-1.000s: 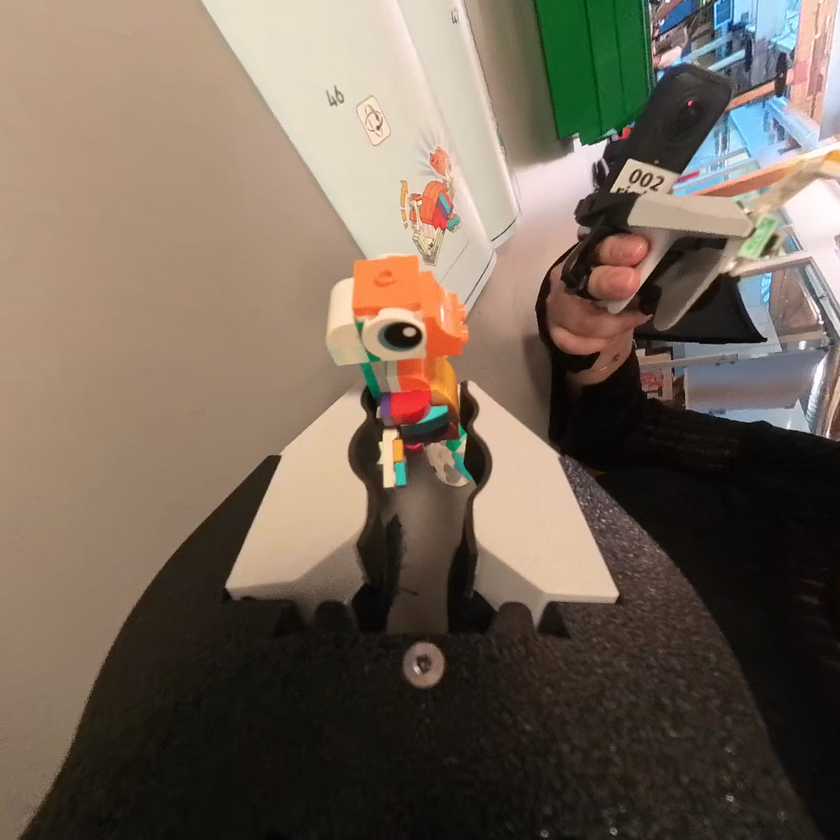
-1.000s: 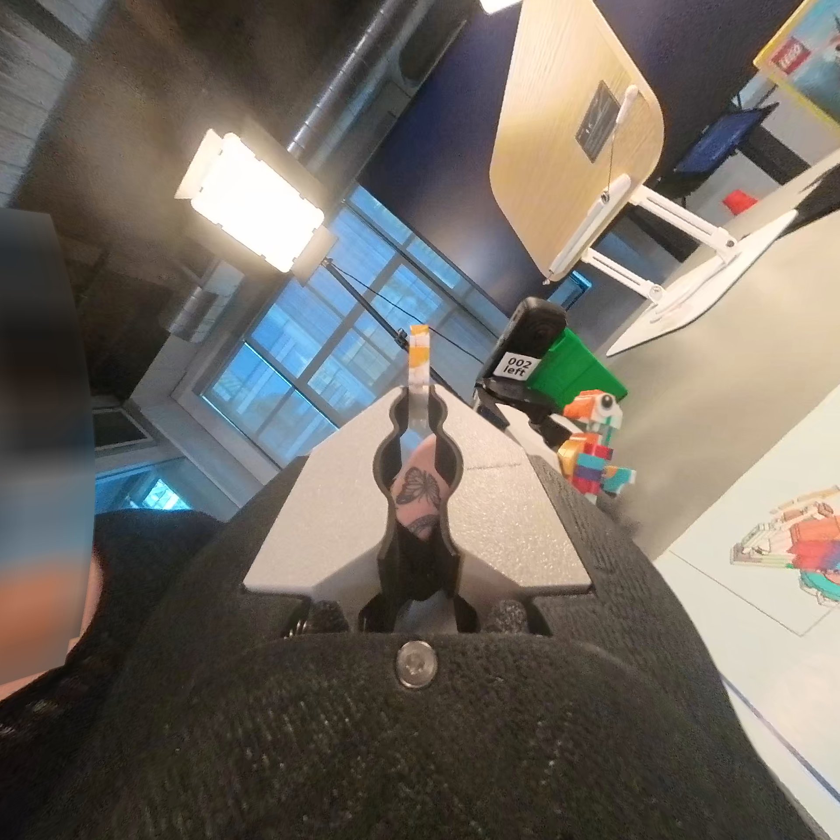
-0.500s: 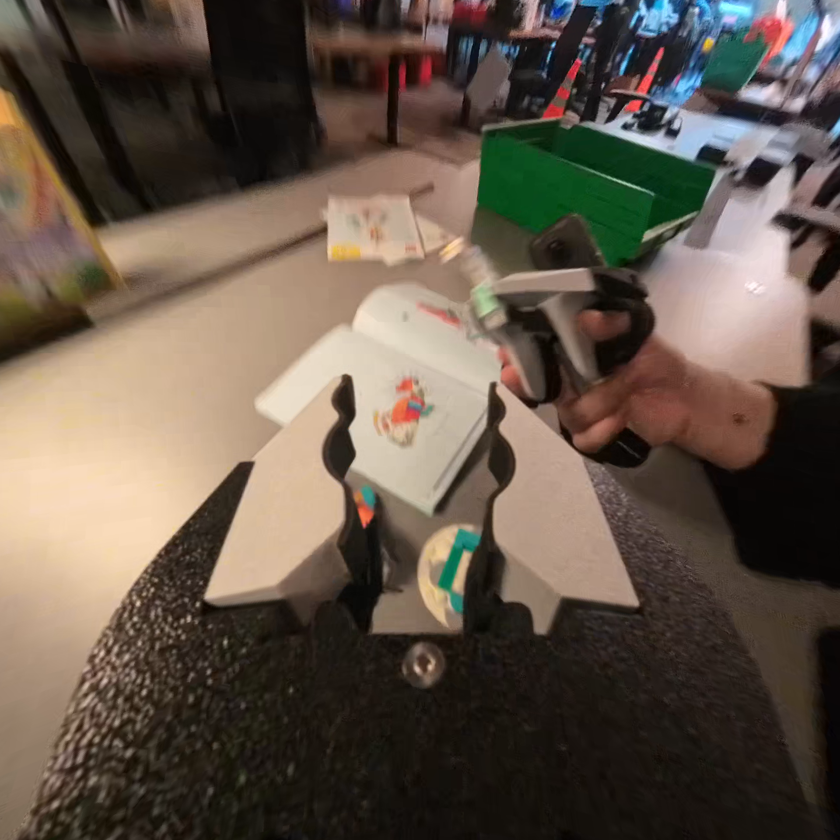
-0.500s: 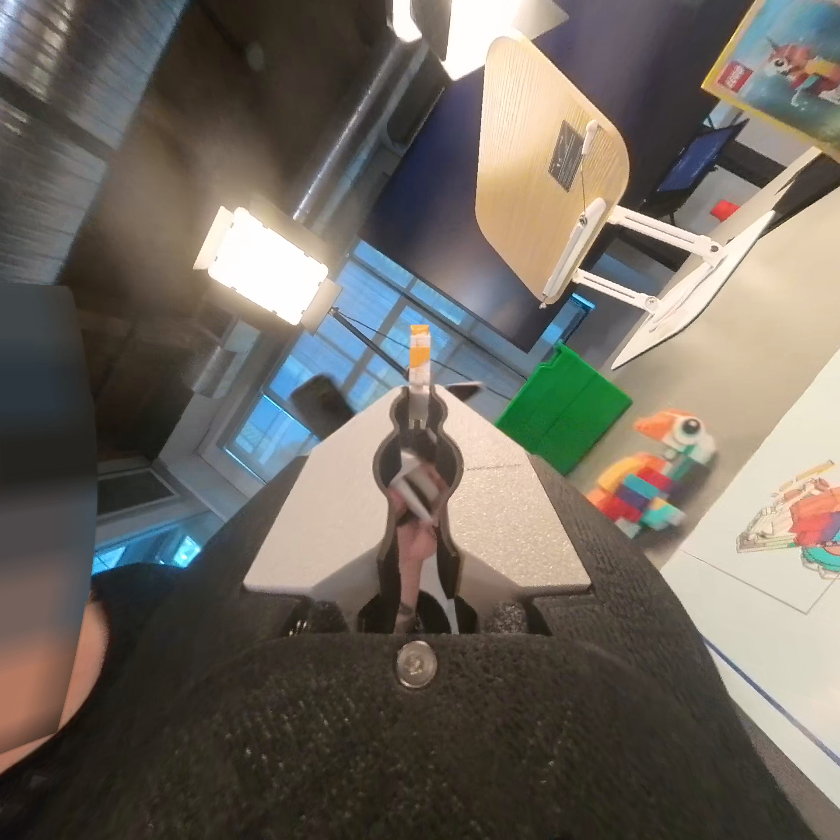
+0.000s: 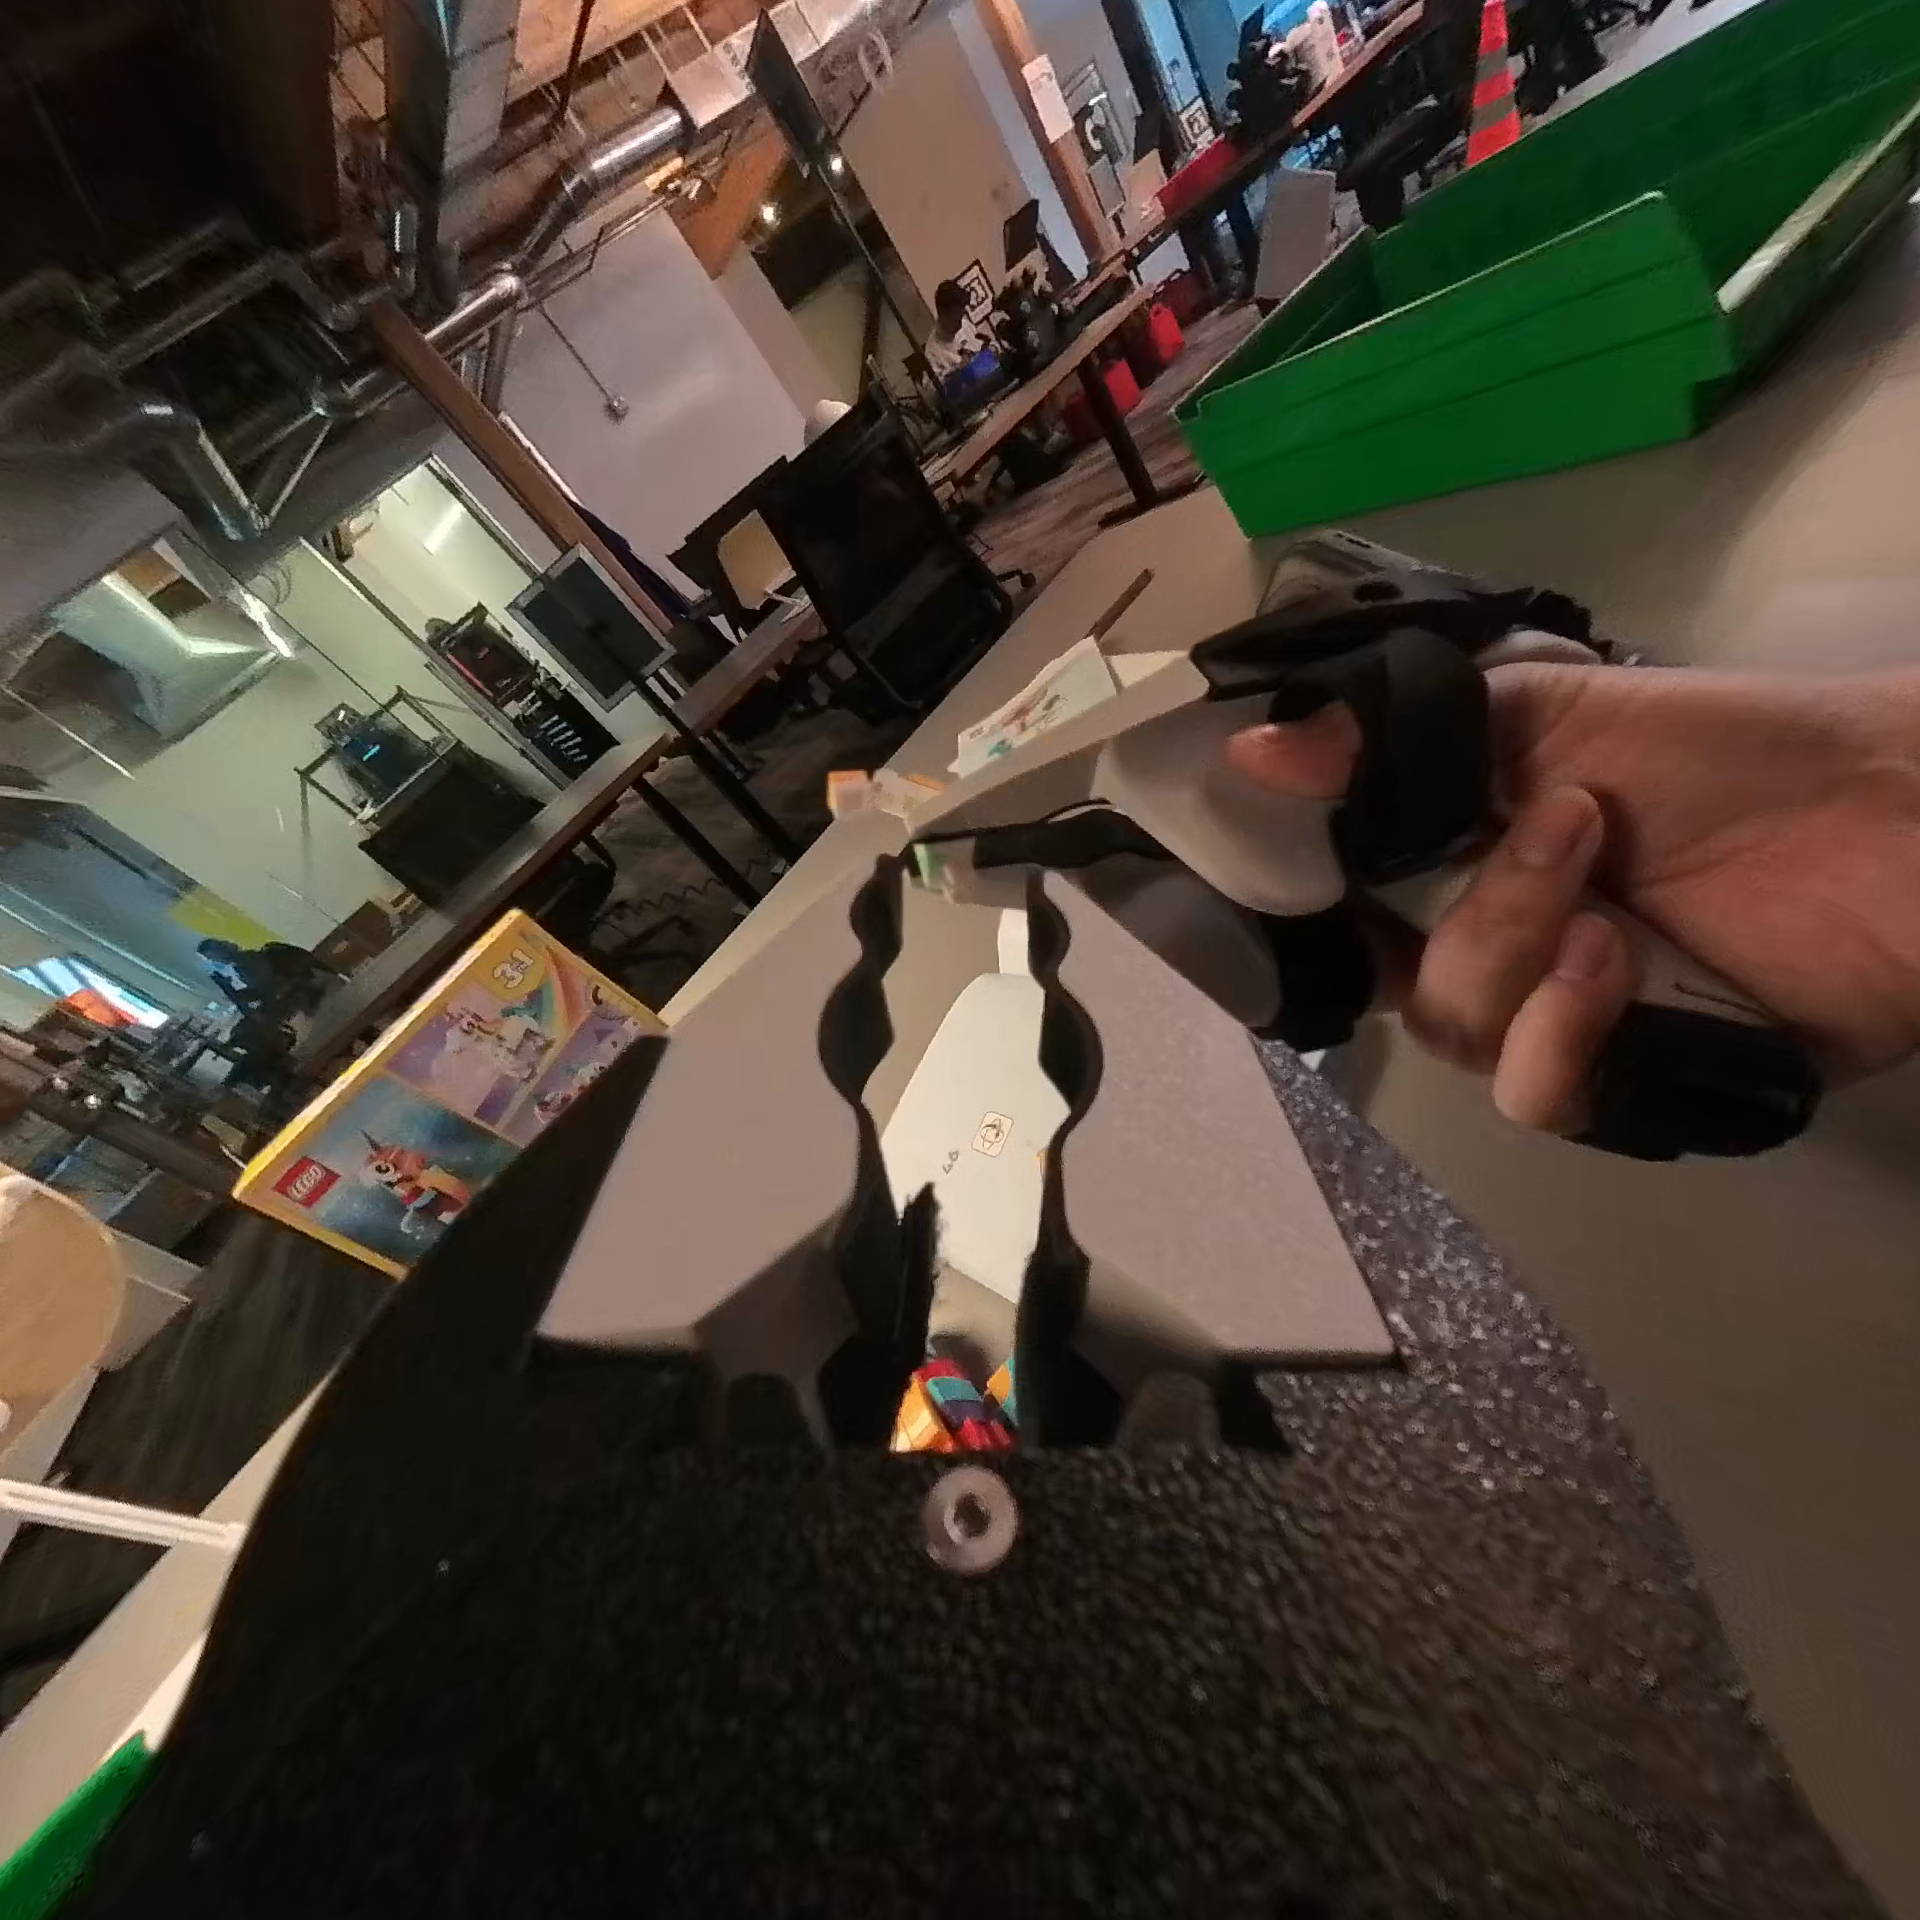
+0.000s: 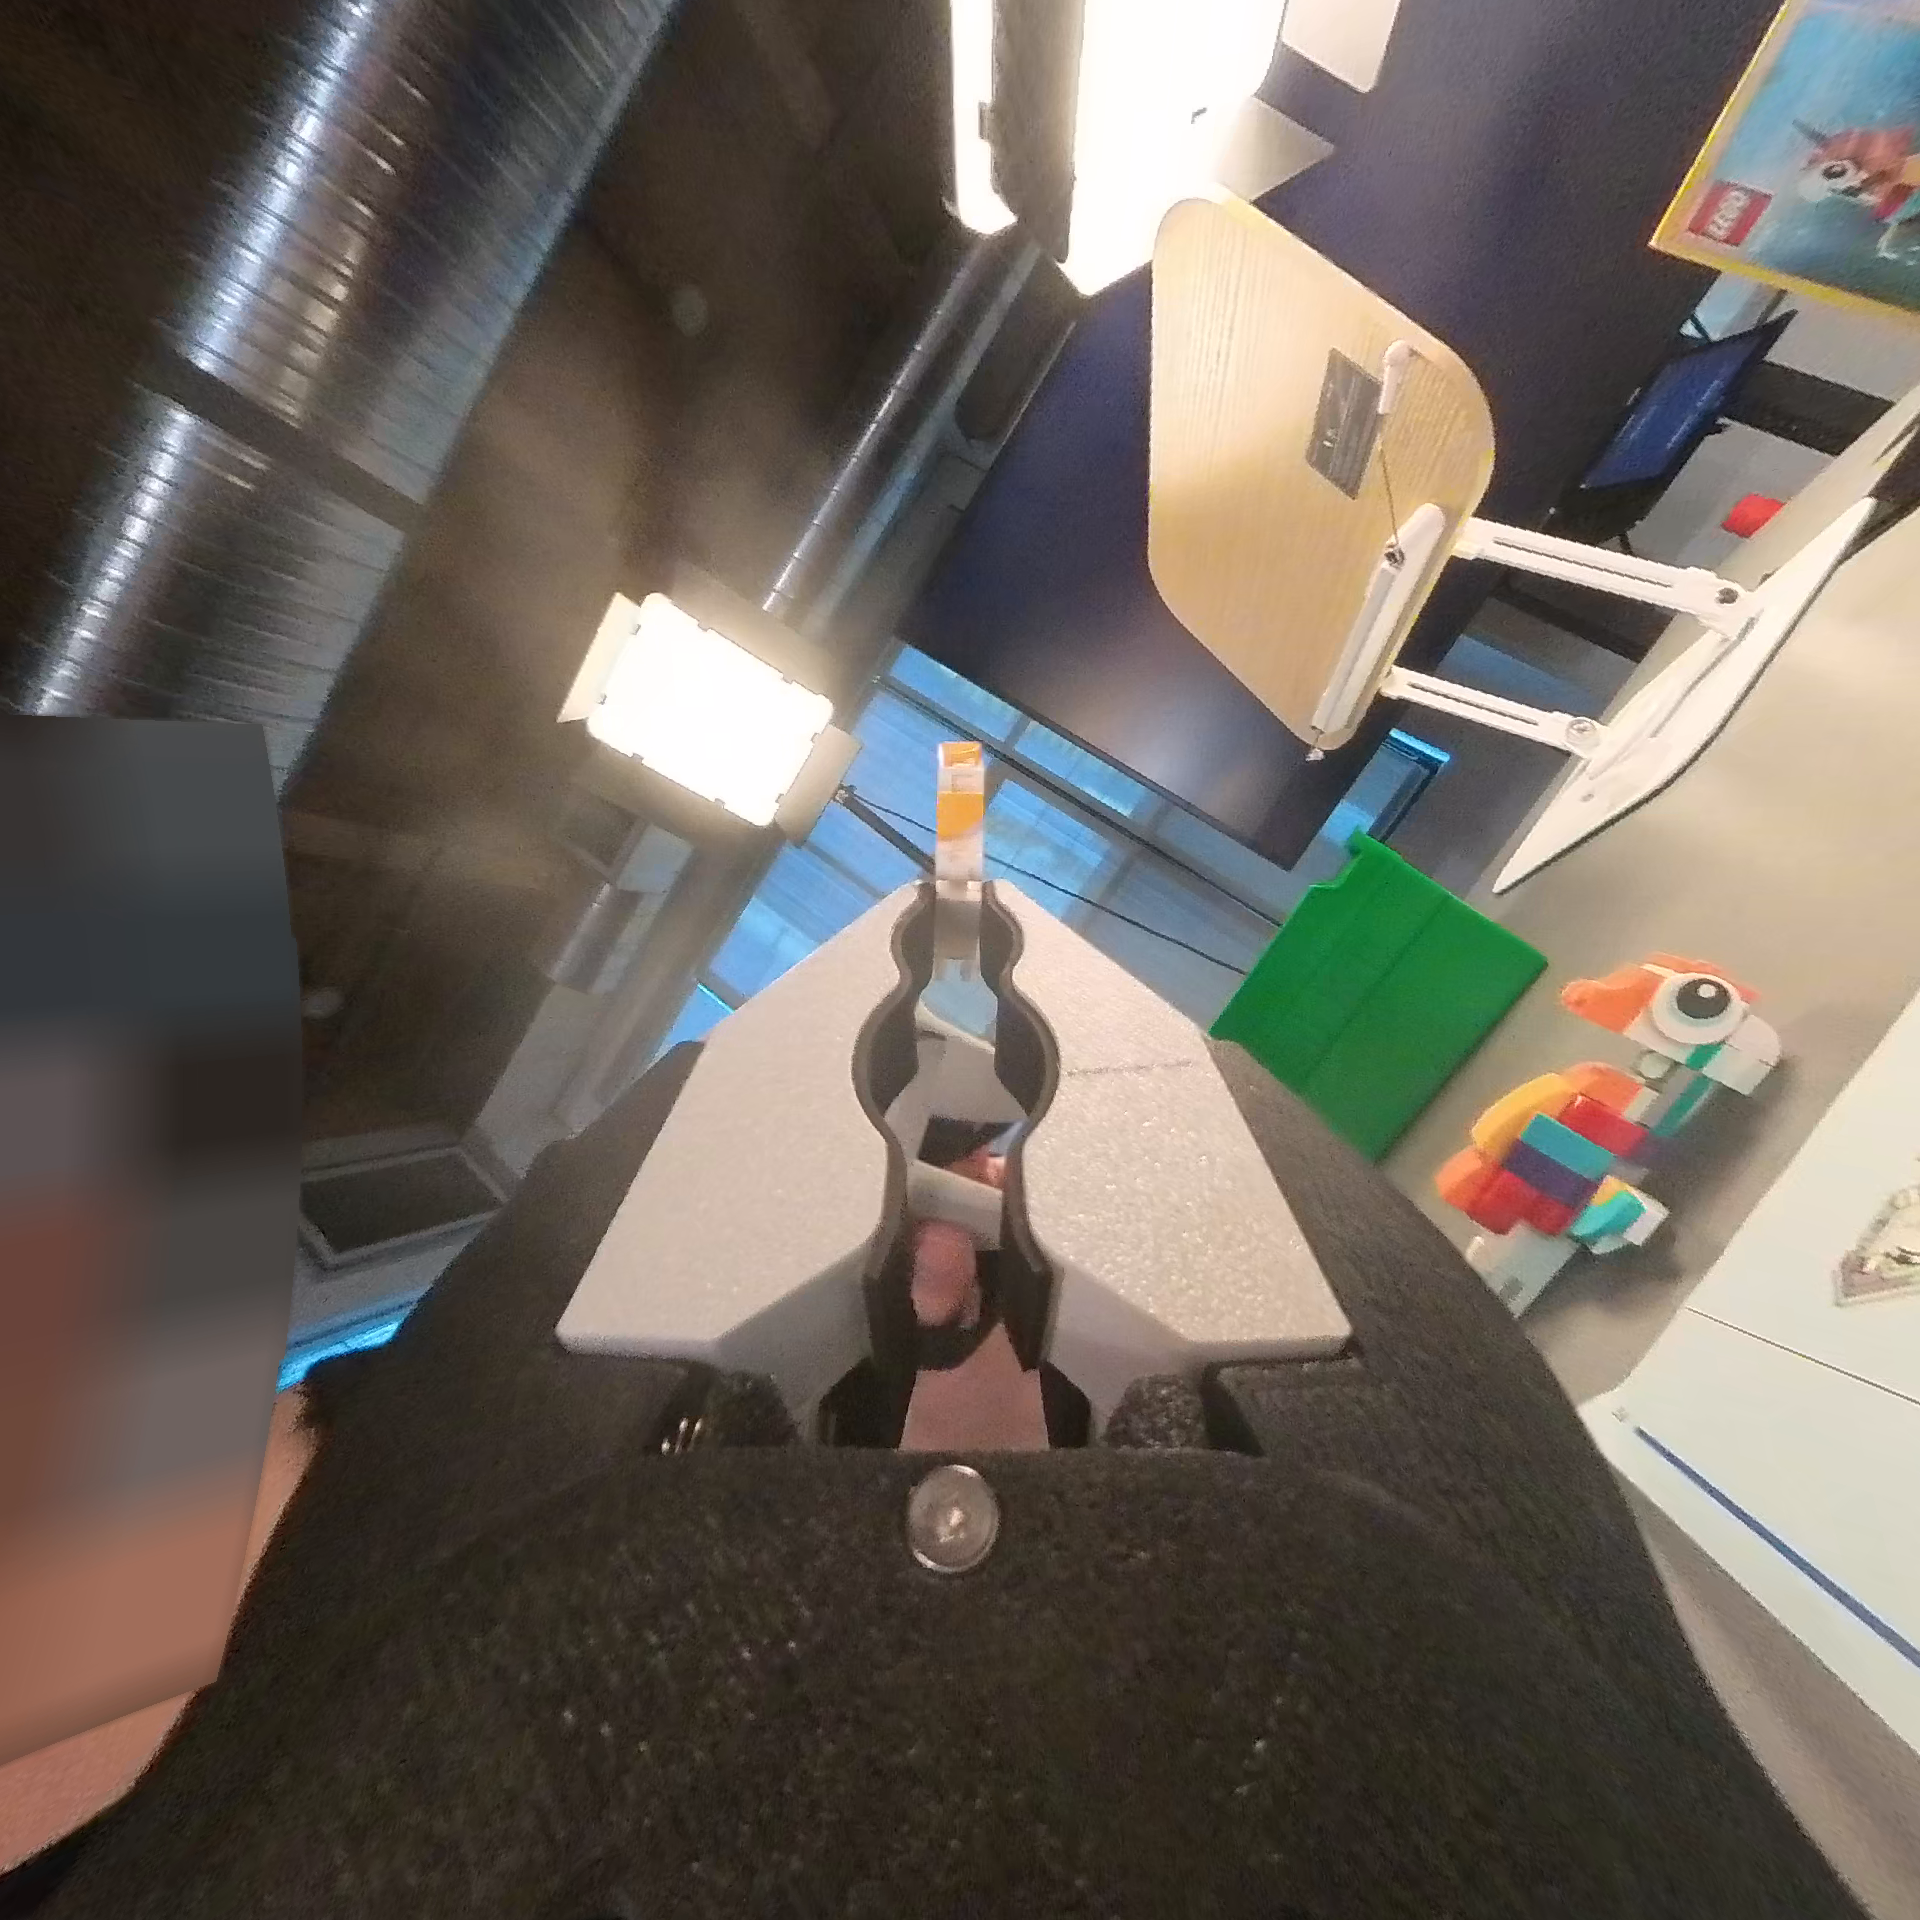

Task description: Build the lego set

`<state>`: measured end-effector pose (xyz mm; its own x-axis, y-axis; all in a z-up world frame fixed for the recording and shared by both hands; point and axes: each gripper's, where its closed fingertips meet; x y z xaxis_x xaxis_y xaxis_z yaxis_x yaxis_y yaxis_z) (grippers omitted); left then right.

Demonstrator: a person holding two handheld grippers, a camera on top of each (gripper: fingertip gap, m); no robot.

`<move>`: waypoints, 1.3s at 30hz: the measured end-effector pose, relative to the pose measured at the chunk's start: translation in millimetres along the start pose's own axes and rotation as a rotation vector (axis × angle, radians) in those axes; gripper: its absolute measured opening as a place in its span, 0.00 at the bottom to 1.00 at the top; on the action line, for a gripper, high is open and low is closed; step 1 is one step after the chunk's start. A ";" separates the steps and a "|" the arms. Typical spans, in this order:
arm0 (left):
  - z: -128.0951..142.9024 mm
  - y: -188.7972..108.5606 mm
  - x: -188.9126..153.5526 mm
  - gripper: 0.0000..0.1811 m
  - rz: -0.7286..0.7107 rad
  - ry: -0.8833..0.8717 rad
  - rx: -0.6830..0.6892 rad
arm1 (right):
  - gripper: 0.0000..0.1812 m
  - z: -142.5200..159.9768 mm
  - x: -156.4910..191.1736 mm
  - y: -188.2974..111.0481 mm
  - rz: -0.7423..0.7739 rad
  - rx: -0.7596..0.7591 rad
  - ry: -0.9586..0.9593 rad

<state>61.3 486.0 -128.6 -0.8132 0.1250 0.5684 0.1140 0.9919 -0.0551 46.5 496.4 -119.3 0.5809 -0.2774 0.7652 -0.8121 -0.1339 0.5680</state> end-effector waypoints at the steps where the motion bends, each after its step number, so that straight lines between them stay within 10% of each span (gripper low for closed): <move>1: 0.6 0.2 -1.2 0.11 0.000 0.020 0.003 | 0.03 0.7 1.1 0.6 -0.004 0.003 -0.003; 17: -11.1 -9.8 8.5 0.01 -0.184 0.279 -0.073 | 0.14 -9.3 6.2 -1.5 0.001 -0.043 -0.106; 39: -22.0 -21.1 7.8 0.01 -0.201 0.269 -0.179 | 0.04 15.2 29.9 5.9 -0.139 0.094 -0.192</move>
<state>65.1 465.6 -104.9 -0.6534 -0.1054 0.7496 0.0844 0.9739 0.2105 58.3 472.8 -97.7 0.6736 -0.4247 0.6049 -0.7318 -0.2685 0.6264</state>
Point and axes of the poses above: each gripper's, where its closed fingertips meet, y out along the fingers, z out of its underside, x = y × z across the jaws, and after that the axes turned 1 degree about -z, right-handed
